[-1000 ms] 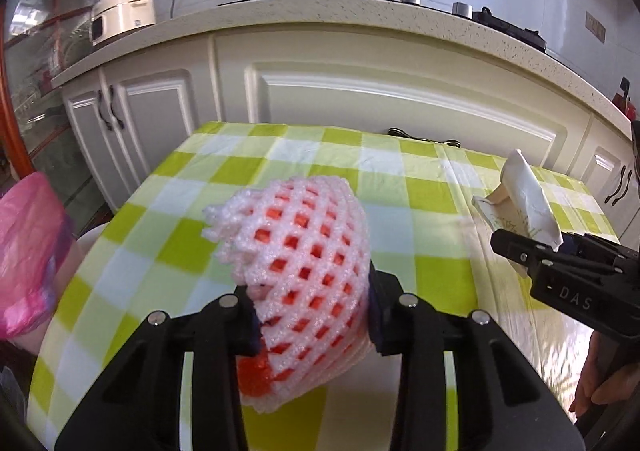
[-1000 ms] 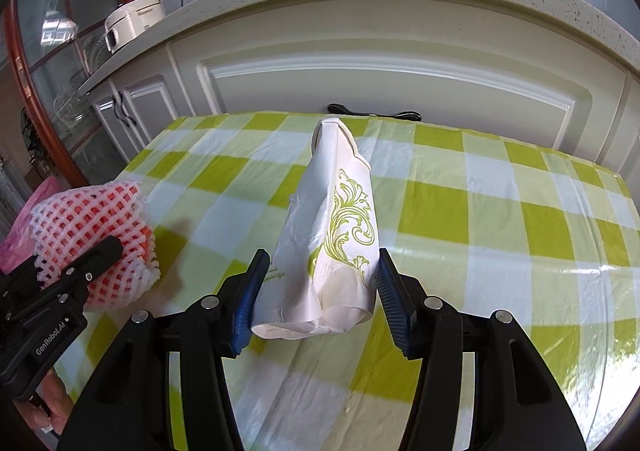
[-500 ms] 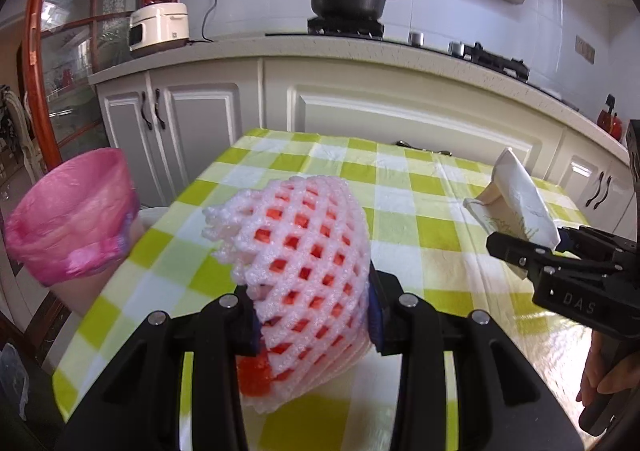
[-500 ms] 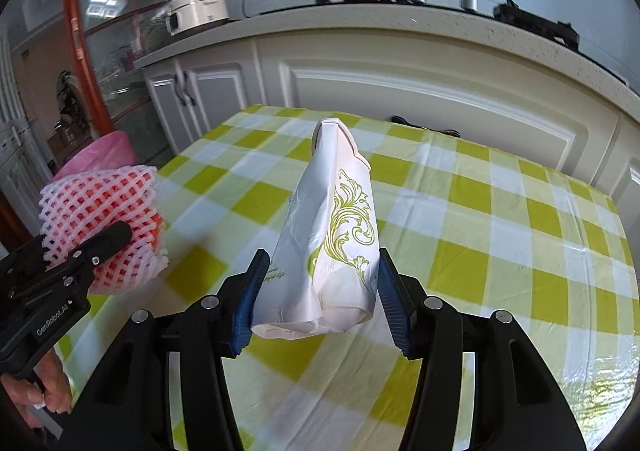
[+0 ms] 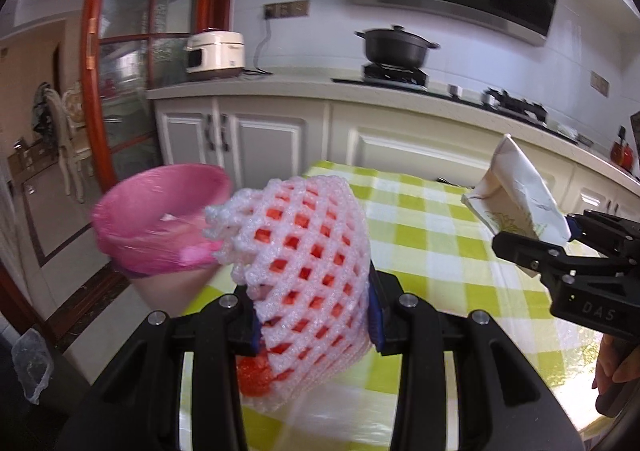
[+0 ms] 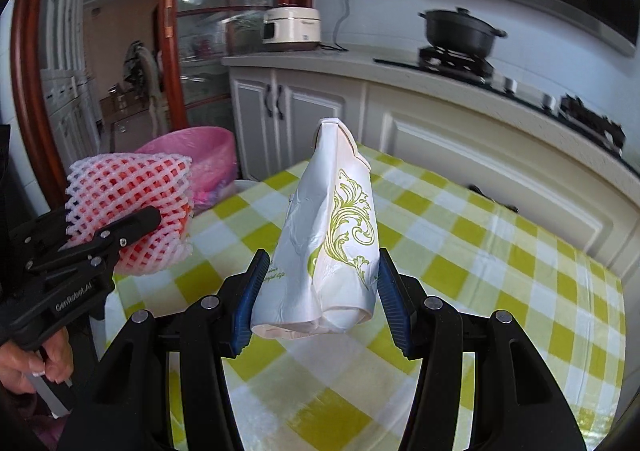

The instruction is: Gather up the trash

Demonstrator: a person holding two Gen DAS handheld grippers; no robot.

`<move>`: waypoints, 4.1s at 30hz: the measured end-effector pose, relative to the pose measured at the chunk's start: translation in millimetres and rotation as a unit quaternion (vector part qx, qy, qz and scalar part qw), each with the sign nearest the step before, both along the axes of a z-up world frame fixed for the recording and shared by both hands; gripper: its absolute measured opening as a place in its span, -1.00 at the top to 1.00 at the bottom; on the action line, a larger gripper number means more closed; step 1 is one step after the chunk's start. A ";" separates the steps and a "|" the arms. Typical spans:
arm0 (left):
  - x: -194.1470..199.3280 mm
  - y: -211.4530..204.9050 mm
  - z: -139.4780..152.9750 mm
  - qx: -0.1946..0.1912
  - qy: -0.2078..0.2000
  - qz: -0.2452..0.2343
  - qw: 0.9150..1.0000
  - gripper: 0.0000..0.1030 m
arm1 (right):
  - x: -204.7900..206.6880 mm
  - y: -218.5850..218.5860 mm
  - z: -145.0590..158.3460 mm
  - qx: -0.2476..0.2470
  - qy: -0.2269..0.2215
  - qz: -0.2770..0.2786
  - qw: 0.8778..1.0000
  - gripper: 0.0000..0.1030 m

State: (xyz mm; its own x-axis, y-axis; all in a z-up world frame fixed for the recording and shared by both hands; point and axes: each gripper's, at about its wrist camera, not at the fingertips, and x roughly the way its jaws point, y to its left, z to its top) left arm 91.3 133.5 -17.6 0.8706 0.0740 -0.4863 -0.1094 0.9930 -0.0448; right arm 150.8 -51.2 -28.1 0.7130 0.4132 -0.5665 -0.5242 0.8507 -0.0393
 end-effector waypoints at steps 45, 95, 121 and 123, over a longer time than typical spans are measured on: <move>37.7 199.7 13.7 -0.015 0.001 0.187 0.982 0.26 | 110.8 233.7 0.9 0.001 0.037 0.197 0.980 0.00; 73.9 222.6 16.2 0.034 0.008 0.255 0.966 -0.91 | 154.2 224.7 5.6 0.045 0.054 0.195 0.978 -0.30; -40.6 124.8 68.2 -0.006 -0.027 0.193 0.981 -0.91 | 13.5 121.9 47.3 0.049 -0.011 0.147 0.988 -0.65; -42.6 115.8 71.8 0.000 -0.029 0.185 0.982 -0.91 | 6.4 112.3 50.0 0.048 -0.017 0.143 0.988 -0.65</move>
State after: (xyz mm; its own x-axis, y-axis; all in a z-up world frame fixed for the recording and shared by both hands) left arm 48.7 249.2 54.1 0.8106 0.3908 -0.4361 -0.4606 0.8854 -0.0626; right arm 157.2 61.1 21.9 0.5770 0.6510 -0.4932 -0.7433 0.6688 0.0132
